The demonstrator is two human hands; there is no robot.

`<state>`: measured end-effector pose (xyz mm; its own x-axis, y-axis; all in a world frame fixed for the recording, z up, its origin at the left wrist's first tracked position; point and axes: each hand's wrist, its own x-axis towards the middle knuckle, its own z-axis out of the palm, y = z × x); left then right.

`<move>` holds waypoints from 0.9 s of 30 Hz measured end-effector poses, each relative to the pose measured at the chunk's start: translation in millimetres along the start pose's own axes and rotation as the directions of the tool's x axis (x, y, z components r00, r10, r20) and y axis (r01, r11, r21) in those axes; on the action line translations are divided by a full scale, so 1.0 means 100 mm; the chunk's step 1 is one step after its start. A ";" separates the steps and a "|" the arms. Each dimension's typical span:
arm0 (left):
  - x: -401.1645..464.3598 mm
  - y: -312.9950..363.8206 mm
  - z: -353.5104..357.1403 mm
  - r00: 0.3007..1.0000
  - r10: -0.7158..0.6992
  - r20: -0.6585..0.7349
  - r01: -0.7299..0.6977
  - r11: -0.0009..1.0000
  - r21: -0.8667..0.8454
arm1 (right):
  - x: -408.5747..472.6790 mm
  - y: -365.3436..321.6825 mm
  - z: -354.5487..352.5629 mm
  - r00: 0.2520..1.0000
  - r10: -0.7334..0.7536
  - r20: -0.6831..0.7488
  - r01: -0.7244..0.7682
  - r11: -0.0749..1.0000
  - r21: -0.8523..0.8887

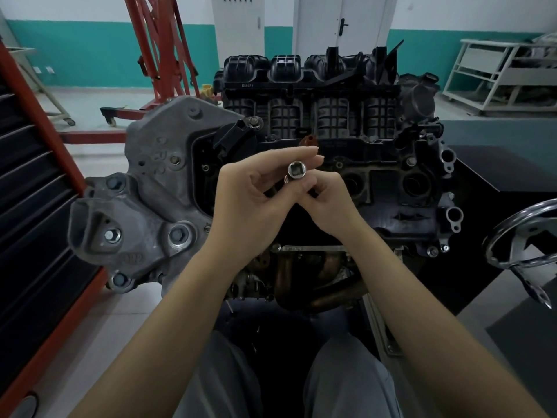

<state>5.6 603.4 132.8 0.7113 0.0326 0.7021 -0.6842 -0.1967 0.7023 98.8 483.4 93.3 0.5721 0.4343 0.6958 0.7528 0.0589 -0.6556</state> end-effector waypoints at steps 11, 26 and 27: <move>0.02 0.00 0.02 0.997 -0.002 -0.076 0.004 1.000 0.026 | 0.00 0.07 0.00 0.997 0.023 -0.072 -0.022 1.000 0.020; 0.01 0.00 0.00 1.000 -0.008 -0.007 0.008 1.000 -0.023 | 0.00 -0.06 -0.01 0.998 0.062 -0.009 -0.062 0.996 0.066; 0.00 0.00 0.00 1.000 -0.014 0.026 0.015 0.999 -0.043 | 0.00 -0.04 -0.02 0.997 0.072 0.004 -0.072 0.996 0.059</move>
<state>6.0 603.8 132.8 0.7247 0.0099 0.6890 -0.6797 -0.1537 0.7172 96.3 481.2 96.4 0.6237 0.4410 0.6454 0.6887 0.0804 -0.7206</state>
